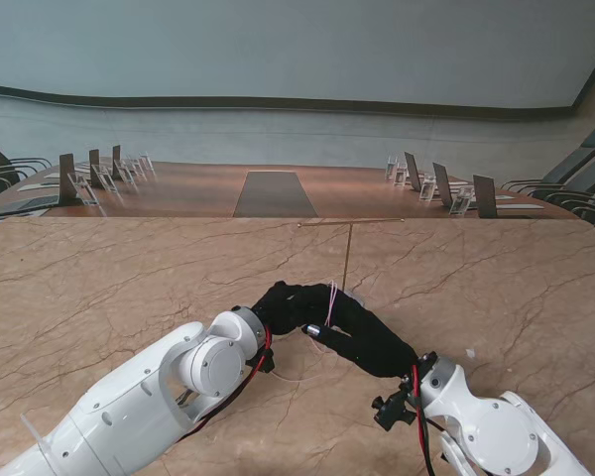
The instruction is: Take the wired earphone off the rack, coil the cable and place them on the table
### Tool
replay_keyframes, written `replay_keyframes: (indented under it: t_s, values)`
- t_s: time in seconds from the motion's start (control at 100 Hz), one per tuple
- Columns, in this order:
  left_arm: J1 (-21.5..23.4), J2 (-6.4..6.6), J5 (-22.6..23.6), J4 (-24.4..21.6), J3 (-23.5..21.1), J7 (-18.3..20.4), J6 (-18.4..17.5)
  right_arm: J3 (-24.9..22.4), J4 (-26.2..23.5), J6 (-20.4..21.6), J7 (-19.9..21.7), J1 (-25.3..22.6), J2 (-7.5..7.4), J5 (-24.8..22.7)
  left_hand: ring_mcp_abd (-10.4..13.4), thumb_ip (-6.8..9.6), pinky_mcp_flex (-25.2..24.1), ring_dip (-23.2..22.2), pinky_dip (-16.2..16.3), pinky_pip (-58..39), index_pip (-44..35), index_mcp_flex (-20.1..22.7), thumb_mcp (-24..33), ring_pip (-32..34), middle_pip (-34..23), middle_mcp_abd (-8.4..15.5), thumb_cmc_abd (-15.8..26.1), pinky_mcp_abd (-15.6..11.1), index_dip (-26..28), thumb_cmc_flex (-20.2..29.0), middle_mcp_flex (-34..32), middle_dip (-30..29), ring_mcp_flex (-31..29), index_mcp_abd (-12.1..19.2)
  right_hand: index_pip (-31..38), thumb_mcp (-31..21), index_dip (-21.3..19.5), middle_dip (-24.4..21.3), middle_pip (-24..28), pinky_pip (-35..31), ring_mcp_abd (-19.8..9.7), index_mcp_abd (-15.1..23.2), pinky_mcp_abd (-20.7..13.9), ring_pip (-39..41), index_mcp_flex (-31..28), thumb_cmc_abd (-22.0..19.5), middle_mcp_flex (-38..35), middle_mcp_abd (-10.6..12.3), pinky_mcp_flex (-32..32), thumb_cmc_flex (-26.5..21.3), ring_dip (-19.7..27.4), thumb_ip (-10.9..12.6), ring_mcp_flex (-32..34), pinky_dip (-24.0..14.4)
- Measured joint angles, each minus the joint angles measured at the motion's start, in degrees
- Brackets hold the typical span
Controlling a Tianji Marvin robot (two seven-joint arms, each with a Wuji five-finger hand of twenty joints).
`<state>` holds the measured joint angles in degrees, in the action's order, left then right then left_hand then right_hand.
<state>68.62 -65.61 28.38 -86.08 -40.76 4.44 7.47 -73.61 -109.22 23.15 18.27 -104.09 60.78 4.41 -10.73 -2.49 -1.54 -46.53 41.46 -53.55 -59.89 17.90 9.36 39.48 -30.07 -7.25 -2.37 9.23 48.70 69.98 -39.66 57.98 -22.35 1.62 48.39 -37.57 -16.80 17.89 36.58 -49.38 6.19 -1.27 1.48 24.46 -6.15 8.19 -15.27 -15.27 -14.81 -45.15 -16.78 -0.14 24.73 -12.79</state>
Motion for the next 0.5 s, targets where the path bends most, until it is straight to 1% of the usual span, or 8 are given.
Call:
replay_keyframes:
  t_s: [0.3,0.5]
  values:
    - [0.67,0.07,0.83,-0.39,-1.67,-0.21,-0.13,-0.4,-0.32,0.49,1.23,-1.17,-0.3,0.92,0.0,0.0,0.52,0.37,0.36,-0.31,-0.02,0.0,0.0,-0.05,0.03,0.0,-0.01,0.53,0.0,0.0,-0.55,-0.02,0.0,0.0,0.0,0.05,0.01,0.0,0.07,0.0,0.0,0.0,0.0,0.0,0.0,0.0,-0.62,0.0,0.0,0.0,0.0,0.0,0.0,0.0]
    - [1.02,0.19,1.56,-1.09,-2.36,-0.72,-0.12,-0.69,-0.83,0.1,1.9,-2.43,-0.5,0.79,-0.03,0.0,1.94,0.37,1.22,-3.07,-0.03,0.0,-0.55,2.17,-2.52,0.0,-0.01,0.72,0.0,0.0,-1.13,-0.02,-1.77,0.0,0.0,0.57,0.03,0.0,0.07,0.0,0.0,0.01,0.0,0.0,0.0,0.0,-0.62,0.0,0.0,0.0,0.0,0.0,0.0,0.0]
